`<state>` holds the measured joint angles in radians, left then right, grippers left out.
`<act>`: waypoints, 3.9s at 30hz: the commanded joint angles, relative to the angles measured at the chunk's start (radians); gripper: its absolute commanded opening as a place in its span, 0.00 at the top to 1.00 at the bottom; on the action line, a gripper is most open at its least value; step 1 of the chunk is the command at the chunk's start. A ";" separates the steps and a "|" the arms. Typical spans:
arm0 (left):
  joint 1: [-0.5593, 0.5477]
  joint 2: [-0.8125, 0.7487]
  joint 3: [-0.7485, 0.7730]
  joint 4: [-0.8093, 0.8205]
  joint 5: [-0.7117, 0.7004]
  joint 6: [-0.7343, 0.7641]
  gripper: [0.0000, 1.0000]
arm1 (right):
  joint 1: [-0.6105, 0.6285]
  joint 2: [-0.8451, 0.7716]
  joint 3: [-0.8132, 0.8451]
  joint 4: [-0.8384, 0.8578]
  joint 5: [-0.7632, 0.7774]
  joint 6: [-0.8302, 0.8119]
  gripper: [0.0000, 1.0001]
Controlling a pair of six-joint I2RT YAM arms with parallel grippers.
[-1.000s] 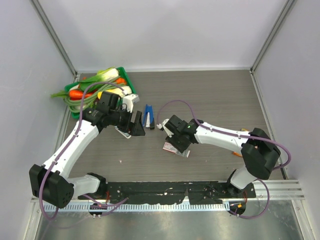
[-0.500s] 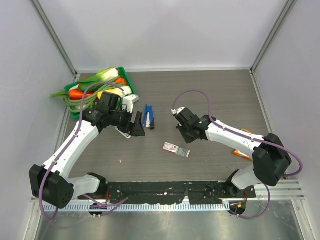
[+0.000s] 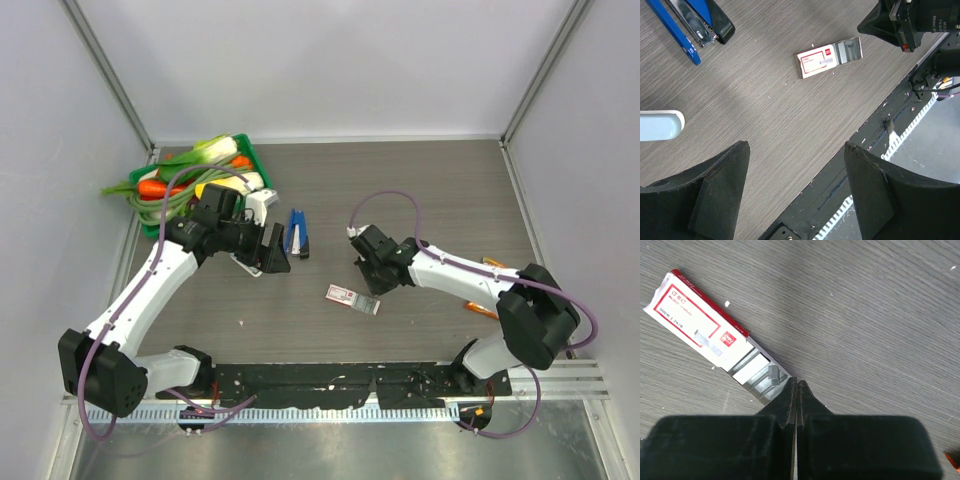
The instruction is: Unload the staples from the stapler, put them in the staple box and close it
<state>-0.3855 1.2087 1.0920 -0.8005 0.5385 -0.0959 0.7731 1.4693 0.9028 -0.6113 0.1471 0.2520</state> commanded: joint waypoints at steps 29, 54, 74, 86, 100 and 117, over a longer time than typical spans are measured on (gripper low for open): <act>-0.006 -0.021 0.008 0.014 0.000 0.015 0.20 | 0.003 0.074 -0.001 0.073 -0.041 0.035 0.99; -0.006 -0.031 -0.001 0.020 0.002 0.019 0.20 | 0.014 0.045 -0.004 0.081 -0.093 0.056 0.99; -0.006 -0.028 -0.009 0.021 0.000 0.025 0.21 | 0.014 0.023 0.002 0.123 -0.098 0.052 0.99; -0.006 -0.028 -0.011 0.024 0.000 0.027 0.20 | 0.014 0.031 -0.011 0.128 -0.129 0.061 0.99; -0.006 -0.031 -0.012 0.023 -0.003 0.028 0.21 | 0.020 0.046 -0.033 0.131 -0.135 0.067 0.99; -0.006 -0.034 -0.017 0.023 -0.011 0.032 0.21 | 0.087 0.040 -0.050 0.142 -0.178 0.112 0.99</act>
<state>-0.3862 1.2011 1.0798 -0.7998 0.5308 -0.0746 0.8482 1.5185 0.8631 -0.4931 -0.0212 0.3393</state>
